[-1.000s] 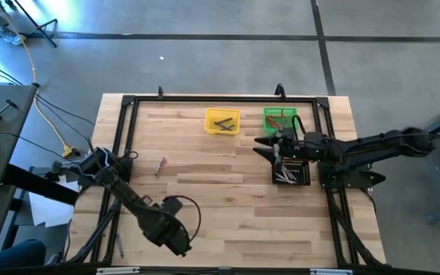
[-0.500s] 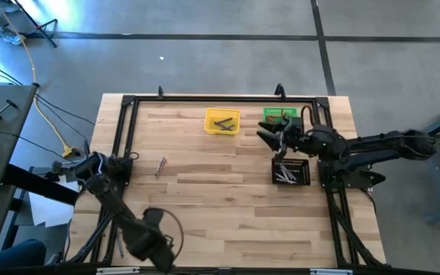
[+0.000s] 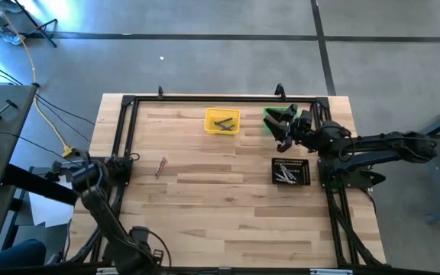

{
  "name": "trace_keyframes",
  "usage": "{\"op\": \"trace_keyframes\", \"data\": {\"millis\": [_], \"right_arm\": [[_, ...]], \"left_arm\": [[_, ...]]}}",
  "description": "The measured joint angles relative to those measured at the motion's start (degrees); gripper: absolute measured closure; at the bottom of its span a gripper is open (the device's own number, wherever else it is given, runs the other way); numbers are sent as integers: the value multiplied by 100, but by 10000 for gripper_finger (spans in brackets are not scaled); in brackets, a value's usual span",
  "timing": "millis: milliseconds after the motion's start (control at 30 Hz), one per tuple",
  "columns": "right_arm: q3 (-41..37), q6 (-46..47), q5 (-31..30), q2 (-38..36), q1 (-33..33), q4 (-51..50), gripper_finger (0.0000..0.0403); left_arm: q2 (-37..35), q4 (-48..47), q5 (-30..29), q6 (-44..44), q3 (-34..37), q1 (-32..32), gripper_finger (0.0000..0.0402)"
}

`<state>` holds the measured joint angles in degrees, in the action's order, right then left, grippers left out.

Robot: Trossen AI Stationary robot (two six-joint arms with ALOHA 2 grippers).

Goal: Sort crayons
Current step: Put the blue crayon into the yellow bin

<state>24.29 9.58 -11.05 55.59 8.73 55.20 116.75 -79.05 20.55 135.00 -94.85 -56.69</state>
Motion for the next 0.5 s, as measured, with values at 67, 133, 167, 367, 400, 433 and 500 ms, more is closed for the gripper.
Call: {"op": "trace_keyframes", "data": {"millis": [67, 133, 167, 367, 400, 433, 500], "right_arm": [[0, -54, 0, 0, 31, 81, 206], [0, -85, -4, 0, 31, 131, 206], [0, -90, -3, 0, 31, 161, 206], [0, -106, 0, 0, 29, 219, 206], [0, -107, 0, 0, 29, 221, 206], [0, -108, 0, 0, 29, 217, 206], [0, -107, 0, 0, 29, 215, 206]], "left_arm": [[115, -5, 319, 12, 0, -32, 266], [191, -5, 458, 105, 0, -86, 266], [236, 13, 459, 132, 0, -104, 266], [518, 64, 459, 138, 0, -147, 266], [562, 54, 454, 138, 0, -146, 266], [605, 39, 443, 135, 0, -149, 266], [682, -32, 436, 84, 0, -174, 266]]}}
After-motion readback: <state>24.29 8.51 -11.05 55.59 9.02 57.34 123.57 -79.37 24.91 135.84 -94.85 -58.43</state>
